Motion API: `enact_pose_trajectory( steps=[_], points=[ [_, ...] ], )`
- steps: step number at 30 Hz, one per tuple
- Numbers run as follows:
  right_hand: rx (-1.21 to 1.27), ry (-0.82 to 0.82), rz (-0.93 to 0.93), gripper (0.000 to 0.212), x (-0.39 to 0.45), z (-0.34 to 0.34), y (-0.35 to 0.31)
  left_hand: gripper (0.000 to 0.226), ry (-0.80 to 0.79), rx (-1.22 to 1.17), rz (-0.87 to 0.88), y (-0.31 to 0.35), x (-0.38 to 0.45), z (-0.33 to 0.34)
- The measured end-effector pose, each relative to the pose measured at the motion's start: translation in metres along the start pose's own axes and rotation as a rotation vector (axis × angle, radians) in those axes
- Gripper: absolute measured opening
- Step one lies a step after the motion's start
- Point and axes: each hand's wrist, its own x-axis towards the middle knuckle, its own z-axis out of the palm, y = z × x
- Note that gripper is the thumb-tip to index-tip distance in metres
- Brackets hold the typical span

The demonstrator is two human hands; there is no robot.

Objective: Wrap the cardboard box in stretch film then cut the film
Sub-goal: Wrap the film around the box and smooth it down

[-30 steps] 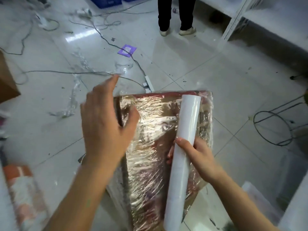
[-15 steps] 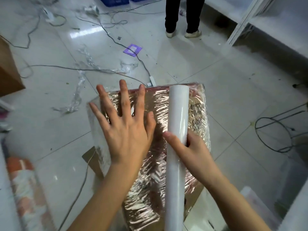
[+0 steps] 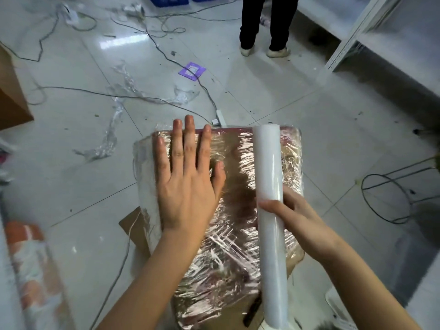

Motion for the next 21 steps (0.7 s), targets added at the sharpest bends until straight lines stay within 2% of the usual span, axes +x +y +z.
enact_pose_trajectory(
  steps=[2,4,10,14,17,19,21],
  points=[
    [0.057,-0.062,0.025,0.038,0.001,-0.004,0.003,0.06,-0.001,0.024,0.002,-0.004,0.005,0.003],
    [0.065,-0.068,0.026,0.038,0.003,-0.006,0.002,0.059,-0.004,0.024,-0.002,-0.007,0.009,0.004],
    [-0.013,0.108,-0.015,0.056,0.014,-0.014,0.003,0.06,0.012,-0.001,0.0,-0.011,0.015,0.005],
    [-0.196,0.226,-0.035,0.062,0.024,-0.027,0.006,0.061,0.014,0.029,0.009,-0.007,0.017,0.006],
    [-0.206,0.23,0.008,0.073,0.029,-0.04,0.01,0.061,0.002,0.043,0.003,-0.005,0.017,0.005],
    [-0.204,0.188,-0.011,0.065,0.031,-0.046,0.013,0.061,-0.007,0.056,-0.008,-0.004,0.015,0.004],
    [-0.167,0.14,-0.034,0.043,0.03,-0.049,0.013,0.061,-0.016,0.063,-0.023,-0.004,0.014,0.004]
  ],
)
